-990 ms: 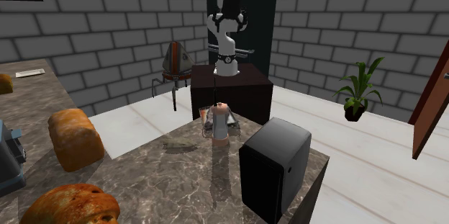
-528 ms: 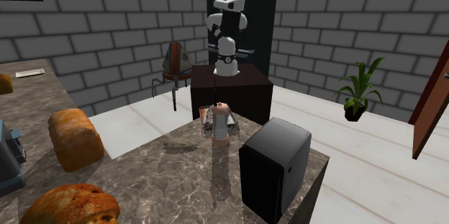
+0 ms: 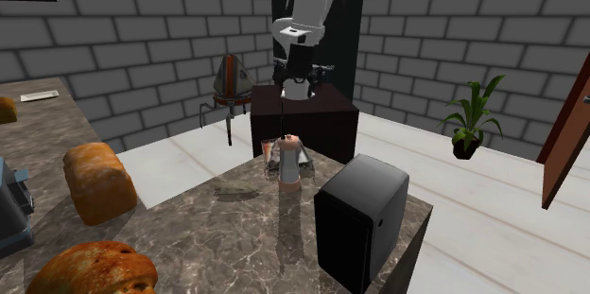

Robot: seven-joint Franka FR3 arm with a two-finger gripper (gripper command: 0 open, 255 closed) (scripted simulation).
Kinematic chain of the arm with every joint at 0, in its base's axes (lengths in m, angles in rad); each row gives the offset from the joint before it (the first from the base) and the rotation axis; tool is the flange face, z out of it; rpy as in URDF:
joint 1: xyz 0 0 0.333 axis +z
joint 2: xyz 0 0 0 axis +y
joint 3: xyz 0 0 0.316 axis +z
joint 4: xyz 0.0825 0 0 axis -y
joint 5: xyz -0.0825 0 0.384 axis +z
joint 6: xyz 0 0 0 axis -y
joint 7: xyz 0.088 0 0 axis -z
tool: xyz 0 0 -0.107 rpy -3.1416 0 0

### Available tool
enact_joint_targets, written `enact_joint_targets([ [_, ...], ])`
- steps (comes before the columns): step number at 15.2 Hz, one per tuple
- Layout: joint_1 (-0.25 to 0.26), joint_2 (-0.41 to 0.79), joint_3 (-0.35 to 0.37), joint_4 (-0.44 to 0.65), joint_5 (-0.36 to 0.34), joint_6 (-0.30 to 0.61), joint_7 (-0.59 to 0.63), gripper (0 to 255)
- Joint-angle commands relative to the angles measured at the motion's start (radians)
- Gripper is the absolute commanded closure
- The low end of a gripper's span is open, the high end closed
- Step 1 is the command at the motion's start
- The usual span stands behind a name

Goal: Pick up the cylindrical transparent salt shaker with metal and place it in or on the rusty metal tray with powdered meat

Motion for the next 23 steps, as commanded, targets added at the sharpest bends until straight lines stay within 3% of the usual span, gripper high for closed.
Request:
enact_joint_targets([
  [1, -0.002, 0.081, -0.002, 0.049, -0.008, 0.035, 0.008, 0],
  [8, -0.011, 0.35, -0.014, 0.25, -0.022, 0.11, 0.02, 0],
  [16, -0.019, 0.426, -0.021, 0.248, -0.031, 0.189, 0.026, 0],
  [23, -0.019, 0.426, -0.021, 0.249, -0.031, 0.189, 0.026, 0],
])
